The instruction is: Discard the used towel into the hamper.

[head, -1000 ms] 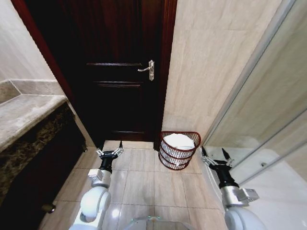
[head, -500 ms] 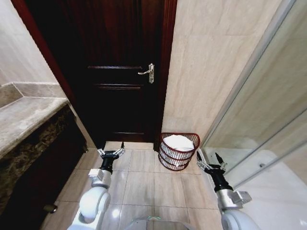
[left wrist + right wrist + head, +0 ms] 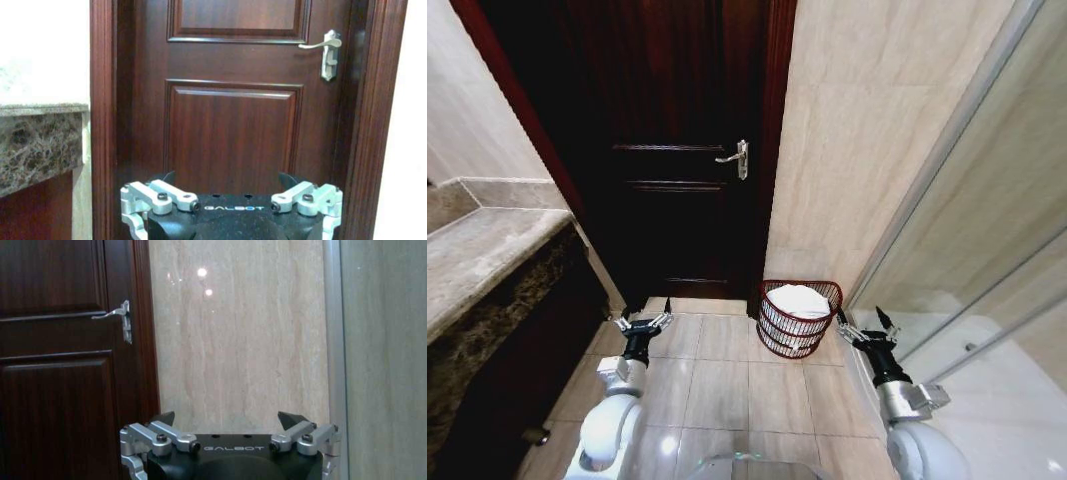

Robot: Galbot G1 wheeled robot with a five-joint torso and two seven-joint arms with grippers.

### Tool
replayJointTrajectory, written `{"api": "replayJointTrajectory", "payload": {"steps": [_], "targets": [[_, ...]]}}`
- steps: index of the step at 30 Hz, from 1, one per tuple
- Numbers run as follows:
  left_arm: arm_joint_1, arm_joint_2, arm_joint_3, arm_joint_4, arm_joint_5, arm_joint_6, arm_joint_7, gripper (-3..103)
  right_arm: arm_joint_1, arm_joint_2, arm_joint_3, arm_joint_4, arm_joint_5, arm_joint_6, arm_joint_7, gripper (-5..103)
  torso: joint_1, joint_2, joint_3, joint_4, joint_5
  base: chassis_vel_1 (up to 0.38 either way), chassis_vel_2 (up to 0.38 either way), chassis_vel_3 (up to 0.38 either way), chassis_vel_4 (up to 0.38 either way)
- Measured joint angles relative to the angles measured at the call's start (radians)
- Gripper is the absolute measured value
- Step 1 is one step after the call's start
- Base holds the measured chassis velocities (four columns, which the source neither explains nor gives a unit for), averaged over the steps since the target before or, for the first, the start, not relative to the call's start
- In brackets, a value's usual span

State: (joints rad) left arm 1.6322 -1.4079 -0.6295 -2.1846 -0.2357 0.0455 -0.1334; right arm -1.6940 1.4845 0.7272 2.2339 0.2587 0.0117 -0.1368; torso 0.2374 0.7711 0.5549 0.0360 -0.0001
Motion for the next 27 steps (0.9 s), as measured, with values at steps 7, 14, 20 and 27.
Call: {"api": "replayJointTrajectory", "payload": {"steps": [7, 14, 20, 27], "targets": [[-0.001, 0.002, -0.002, -0.001, -0.004, -0.003, 0.006, 100, -0.006, 0.007, -0.012, 0.008, -0.013, 0.001, 0.000, 100, 0.011, 0.026, 0.015, 0.0000, 0.0000, 0.000, 0.000, 0.000, 0.000], [-0.001, 0.007, -0.007, -0.007, -0.014, -0.003, 0.007, 100, -0.013, 0.013, -0.015, 0.010, -0.021, 0.006, 0.000, 100, 0.027, 0.062, 0.035, 0.0000, 0.0000, 0.000, 0.000, 0.000, 0.000], [0.002, 0.010, -0.009, -0.010, -0.014, -0.003, 0.008, 100, -0.013, 0.013, -0.013, 0.009, -0.023, 0.006, 0.000, 100, 0.036, 0.084, 0.048, 0.0000, 0.0000, 0.000, 0.000, 0.000, 0.000], [0.004, 0.008, -0.013, -0.014, -0.013, -0.003, 0.010, 100, -0.017, 0.011, -0.008, 0.008, -0.017, 0.001, 0.003, 100, 0.052, 0.119, 0.068, 0.0000, 0.0000, 0.000, 0.000, 0.000, 0.000]]}}
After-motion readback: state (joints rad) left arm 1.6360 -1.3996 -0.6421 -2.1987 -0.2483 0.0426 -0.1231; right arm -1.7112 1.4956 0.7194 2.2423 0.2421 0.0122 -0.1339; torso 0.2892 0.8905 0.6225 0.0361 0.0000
